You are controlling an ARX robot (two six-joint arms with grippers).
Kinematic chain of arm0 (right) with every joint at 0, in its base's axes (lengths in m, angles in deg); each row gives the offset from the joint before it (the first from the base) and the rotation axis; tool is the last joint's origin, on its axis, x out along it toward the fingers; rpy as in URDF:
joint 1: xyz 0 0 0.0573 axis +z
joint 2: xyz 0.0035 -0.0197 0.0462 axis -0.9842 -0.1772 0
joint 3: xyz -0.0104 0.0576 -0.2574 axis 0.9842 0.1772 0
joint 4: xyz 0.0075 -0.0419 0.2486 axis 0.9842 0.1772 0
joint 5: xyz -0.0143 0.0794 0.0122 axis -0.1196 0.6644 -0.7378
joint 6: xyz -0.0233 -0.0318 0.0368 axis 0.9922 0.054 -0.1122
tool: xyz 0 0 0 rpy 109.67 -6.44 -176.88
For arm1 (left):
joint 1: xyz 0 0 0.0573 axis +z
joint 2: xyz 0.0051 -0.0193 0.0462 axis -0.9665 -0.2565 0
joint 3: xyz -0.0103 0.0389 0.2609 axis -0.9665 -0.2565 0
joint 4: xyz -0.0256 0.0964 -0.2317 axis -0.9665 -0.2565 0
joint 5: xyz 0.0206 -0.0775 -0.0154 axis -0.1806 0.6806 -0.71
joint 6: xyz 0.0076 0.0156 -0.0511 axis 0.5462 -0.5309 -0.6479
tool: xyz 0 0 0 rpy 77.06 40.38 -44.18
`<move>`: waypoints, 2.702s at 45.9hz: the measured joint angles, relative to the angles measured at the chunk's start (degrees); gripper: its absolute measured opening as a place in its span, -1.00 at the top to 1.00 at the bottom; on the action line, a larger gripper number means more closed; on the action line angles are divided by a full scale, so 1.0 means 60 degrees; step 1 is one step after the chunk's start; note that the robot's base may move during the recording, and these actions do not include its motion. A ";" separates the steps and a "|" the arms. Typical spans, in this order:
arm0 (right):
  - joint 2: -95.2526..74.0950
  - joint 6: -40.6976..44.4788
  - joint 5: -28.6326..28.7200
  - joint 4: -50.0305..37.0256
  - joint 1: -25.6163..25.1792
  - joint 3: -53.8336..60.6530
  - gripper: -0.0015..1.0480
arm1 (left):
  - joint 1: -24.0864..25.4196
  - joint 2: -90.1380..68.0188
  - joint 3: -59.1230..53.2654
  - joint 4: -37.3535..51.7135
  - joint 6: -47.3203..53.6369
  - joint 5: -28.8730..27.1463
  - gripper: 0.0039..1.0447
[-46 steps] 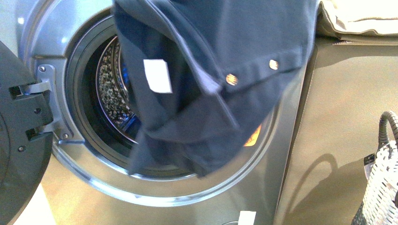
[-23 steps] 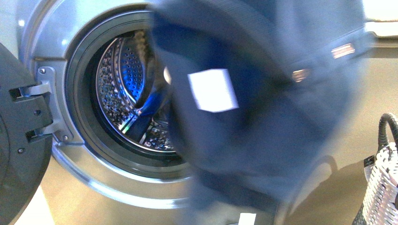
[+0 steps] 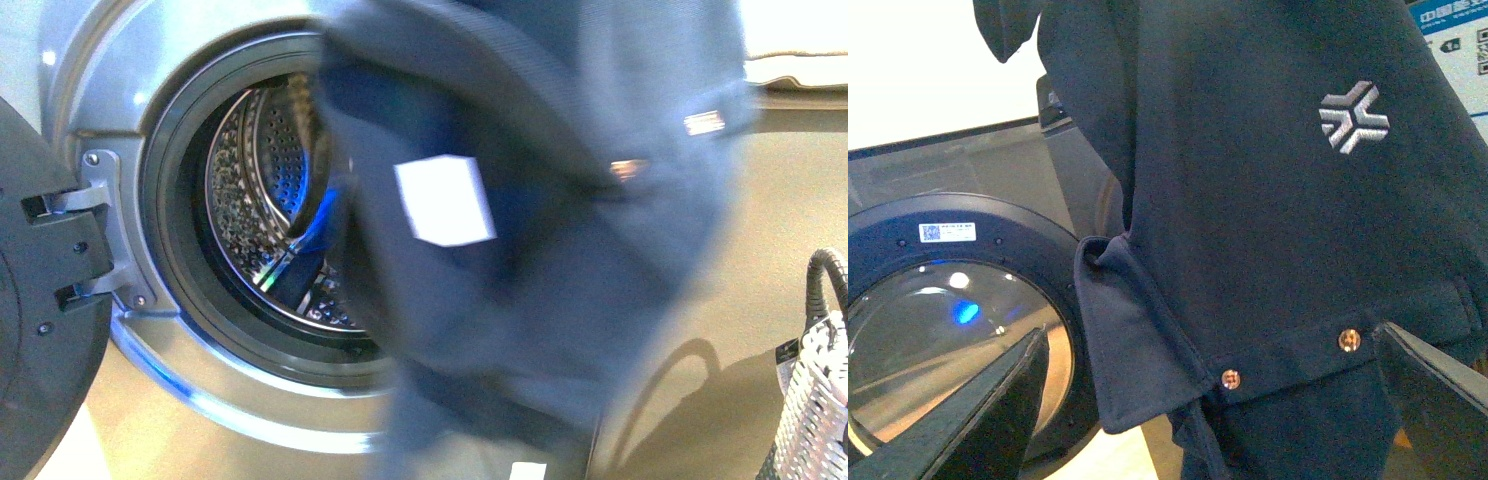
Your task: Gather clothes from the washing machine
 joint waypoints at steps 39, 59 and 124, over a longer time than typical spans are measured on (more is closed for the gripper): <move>-0.6043 0.2036 -0.2608 0.0514 0.2714 -0.5439 -0.86 | -0.0004 0.0000 0.0000 0.0000 0.0000 -0.0222 0.84; -0.6714 0.2382 -0.4284 0.0255 0.3144 -0.6222 0.03 | 0.0000 0.0000 0.0000 0.0095 0.0004 -0.0324 0.84; -0.1854 0.0441 -0.4047 0.0076 -0.3581 -0.6670 0.93 | -0.0011 0.0000 0.0055 0.0448 0.0000 -0.0350 -0.81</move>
